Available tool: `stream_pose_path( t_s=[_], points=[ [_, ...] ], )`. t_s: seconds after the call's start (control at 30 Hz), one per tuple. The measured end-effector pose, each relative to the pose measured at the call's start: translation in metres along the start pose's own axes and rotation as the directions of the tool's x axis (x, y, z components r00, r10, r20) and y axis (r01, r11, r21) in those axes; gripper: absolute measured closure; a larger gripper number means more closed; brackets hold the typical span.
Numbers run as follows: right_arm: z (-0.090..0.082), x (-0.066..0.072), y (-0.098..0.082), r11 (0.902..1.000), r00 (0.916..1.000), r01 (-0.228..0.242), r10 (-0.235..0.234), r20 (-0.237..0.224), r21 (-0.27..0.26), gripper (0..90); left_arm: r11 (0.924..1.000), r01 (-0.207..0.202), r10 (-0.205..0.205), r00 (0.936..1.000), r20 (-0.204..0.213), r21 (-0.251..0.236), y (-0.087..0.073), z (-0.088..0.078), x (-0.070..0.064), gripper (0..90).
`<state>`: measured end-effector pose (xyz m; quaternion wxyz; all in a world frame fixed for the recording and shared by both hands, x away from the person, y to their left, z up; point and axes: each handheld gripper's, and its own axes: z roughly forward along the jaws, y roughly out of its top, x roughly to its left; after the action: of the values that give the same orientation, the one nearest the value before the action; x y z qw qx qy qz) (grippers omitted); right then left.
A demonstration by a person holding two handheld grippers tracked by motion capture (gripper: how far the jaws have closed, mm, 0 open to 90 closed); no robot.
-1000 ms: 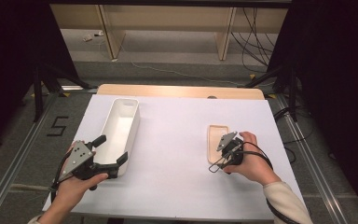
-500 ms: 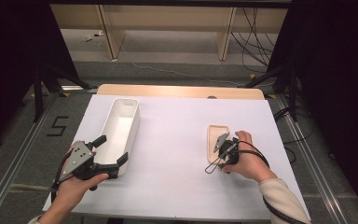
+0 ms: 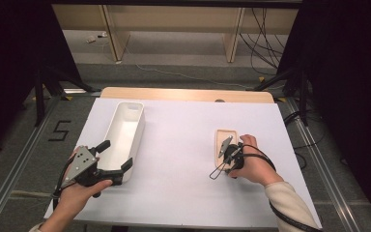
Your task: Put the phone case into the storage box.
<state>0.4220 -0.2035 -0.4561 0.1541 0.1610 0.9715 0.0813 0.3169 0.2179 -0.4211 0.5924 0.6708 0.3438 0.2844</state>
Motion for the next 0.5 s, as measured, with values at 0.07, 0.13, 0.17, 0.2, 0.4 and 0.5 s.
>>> stream_pose_path(
  t_s=[0.07,0.13,0.17,0.2,0.4,0.5],
  points=[
    [0.0001,-0.0010,0.0005,1.0000,0.9999,0.008,-0.008,-0.013,-0.002,33.0,1.0000,0.002,-0.002,1.0000,0.001,-0.001,0.0001,-0.0001,-0.0001,3.5],
    [0.0002,-0.0016,0.0008,1.0000,0.9999,0.009,-0.009,-0.010,-0.001,33.4,1.0000,0.002,-0.002,1.0000,0.000,-0.001,0.0001,-0.0001,-0.0002,3.6],
    [0.0005,-0.0018,0.0009,1.0000,0.9999,0.009,-0.009,-0.011,-0.002,33.5,1.0000,0.002,-0.002,1.0000,0.000,-0.001,0.0000,-0.0001,-0.0001,3.6],
    [0.0005,-0.0018,0.0012,0.9999,0.9999,0.010,-0.010,-0.010,0.003,33.8,1.0000,0.001,-0.001,1.0000,0.000,-0.001,0.0000,-0.0001,-0.0001,3.6],
    [0.0012,-0.0015,0.0029,0.9997,0.9997,0.020,-0.020,-0.011,0.014,35.5,1.0000,0.002,-0.002,1.0000,0.001,0.000,-0.0002,0.0000,-0.0002,3.7],
    [0.0011,-0.0013,0.0039,0.9994,0.9995,0.028,-0.028,-0.017,0.018,37.7,1.0000,0.000,0.000,1.0000,0.002,-0.001,-0.0001,0.0000,-0.0001,3.7]
  ],
)
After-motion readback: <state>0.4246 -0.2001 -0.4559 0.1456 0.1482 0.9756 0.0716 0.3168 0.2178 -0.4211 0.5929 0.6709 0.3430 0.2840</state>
